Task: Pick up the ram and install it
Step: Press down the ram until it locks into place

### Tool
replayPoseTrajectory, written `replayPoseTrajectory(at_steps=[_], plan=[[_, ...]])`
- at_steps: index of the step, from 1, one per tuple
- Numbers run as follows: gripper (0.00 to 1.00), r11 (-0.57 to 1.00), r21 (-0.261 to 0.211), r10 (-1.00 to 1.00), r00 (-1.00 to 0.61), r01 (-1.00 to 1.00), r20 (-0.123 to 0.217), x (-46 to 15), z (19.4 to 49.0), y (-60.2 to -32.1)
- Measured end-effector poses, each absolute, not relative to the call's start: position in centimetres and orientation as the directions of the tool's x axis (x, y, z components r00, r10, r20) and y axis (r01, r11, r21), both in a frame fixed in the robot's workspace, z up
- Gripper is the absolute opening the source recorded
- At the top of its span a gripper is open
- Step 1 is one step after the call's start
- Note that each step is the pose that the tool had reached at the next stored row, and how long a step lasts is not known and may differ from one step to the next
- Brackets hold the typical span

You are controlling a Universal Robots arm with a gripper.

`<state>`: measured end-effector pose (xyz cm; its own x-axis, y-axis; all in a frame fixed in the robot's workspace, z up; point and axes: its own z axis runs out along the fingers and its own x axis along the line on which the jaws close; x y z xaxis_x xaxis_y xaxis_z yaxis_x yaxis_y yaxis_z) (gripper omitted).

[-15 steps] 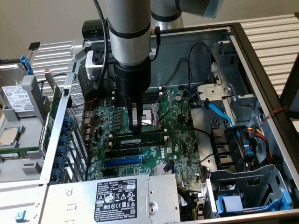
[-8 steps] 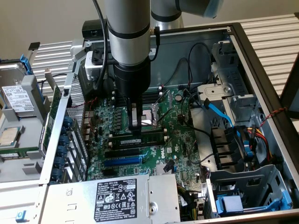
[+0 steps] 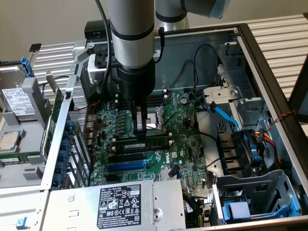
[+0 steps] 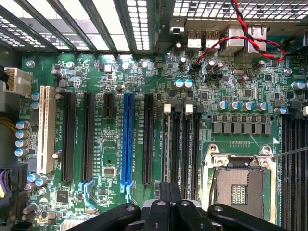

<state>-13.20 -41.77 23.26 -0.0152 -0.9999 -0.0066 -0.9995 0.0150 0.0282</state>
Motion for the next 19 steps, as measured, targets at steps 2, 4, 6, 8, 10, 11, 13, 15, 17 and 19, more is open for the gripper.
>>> replayPoseTrajectory(at_steps=[2,4,6,8,10,11,13,15,17,19], plan=[[0.11,0.012,0.027,-1.0,-0.013,-1.0,-0.007,-13.2,23.21,-41.76],[0.11,0.01,0.026,-1.0,-0.01,-1.0,-0.007,-13.19,23.12,-41.75],[0.11,0.008,0.026,-1.0,-0.008,-1.0,-0.007,-13.19,23.05,-41.74],[0.11,0.005,0.026,-1.0,-0.006,-1.0,-0.006,-13.2,22.98,-41.74],[0.11,0.002,0.026,-1.0,-0.003,-1.0,-0.006,-13.2,22.92,-41.74],[0.11,0.001,0.026,-1.0,-0.001,-1.0,-0.007,-13.2,22.91,-41.74],[0.11,-0.001,0.026,-1.0,0.001,-1.0,-0.007,-13.2,22.89,-41.74],[0.11,-0.003,0.026,-1.0,0.003,-1.0,-0.007,-13.2,22.9,-41.74],[0.11,-0.005,0.026,-1.0,0.005,-1.0,-0.007,-13.2,22.9,-41.74],[0.11,-0.007,0.026,-1.0,0.007,-1.0,-0.007,-13.2,22.89,-41.77]])
